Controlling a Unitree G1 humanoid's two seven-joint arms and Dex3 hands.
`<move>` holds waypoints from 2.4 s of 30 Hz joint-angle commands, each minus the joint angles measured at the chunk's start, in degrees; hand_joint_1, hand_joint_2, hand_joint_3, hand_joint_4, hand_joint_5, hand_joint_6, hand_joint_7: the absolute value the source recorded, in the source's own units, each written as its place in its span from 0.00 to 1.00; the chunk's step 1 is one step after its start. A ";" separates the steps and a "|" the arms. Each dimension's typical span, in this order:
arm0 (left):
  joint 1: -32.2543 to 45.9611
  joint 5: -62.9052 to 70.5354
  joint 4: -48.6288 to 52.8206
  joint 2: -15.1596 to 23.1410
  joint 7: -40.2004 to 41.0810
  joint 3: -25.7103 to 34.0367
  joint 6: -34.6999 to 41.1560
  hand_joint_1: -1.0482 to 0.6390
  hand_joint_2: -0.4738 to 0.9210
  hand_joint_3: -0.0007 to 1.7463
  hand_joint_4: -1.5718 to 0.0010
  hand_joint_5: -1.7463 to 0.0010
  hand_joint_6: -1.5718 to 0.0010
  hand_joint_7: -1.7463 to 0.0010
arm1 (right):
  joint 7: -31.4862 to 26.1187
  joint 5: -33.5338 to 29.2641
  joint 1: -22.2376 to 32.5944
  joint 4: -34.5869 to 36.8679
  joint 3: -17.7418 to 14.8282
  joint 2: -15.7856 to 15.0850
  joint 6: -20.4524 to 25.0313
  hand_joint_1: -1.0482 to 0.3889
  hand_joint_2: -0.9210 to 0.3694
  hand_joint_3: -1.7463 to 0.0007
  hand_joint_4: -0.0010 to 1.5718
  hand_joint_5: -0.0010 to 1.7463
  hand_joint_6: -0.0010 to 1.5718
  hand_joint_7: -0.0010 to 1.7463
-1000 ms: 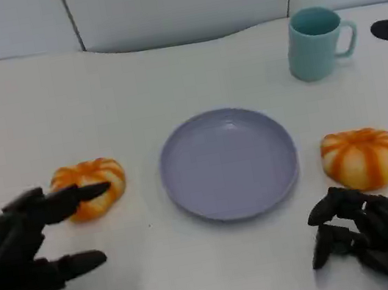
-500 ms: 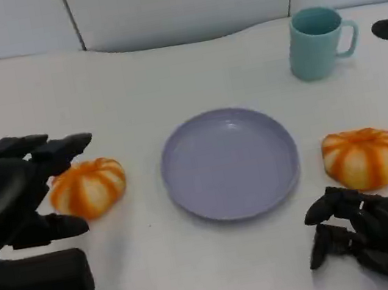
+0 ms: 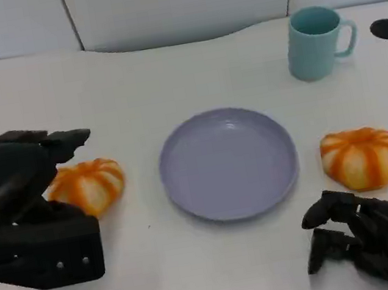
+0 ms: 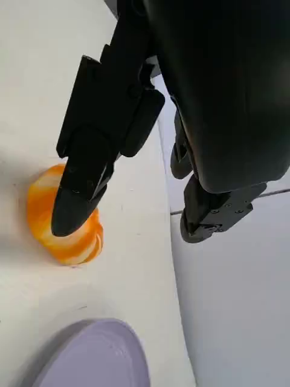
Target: Grasp the bread from the table and place it into the plate.
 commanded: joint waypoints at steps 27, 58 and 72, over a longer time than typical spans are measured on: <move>-27.02 1.86 43.31 -7.34 4.38 -19.56 4.16 0.18 0.99 0.00 0.92 0.96 0.88 1.00 | -1.70 -1.56 3.81 -0.57 0.80 -0.70 1.08 0.36 0.00 0.86 0.41 0.84 0.42 0.61; -33.29 -4.25 58.48 -12.55 -1.68 -21.65 3.83 0.25 0.95 0.00 0.87 0.95 0.85 0.99 | -2.00 -1.41 4.84 -1.85 1.42 -0.70 0.66 0.37 0.00 0.85 0.40 0.86 0.43 0.60; -32.85 -3.40 60.42 -14.41 0.28 -22.90 5.25 0.24 0.93 0.00 0.87 0.96 0.84 1.00 | -2.30 -1.43 6.18 -3.62 1.82 -0.74 0.37 0.36 0.00 0.85 0.39 0.86 0.42 0.60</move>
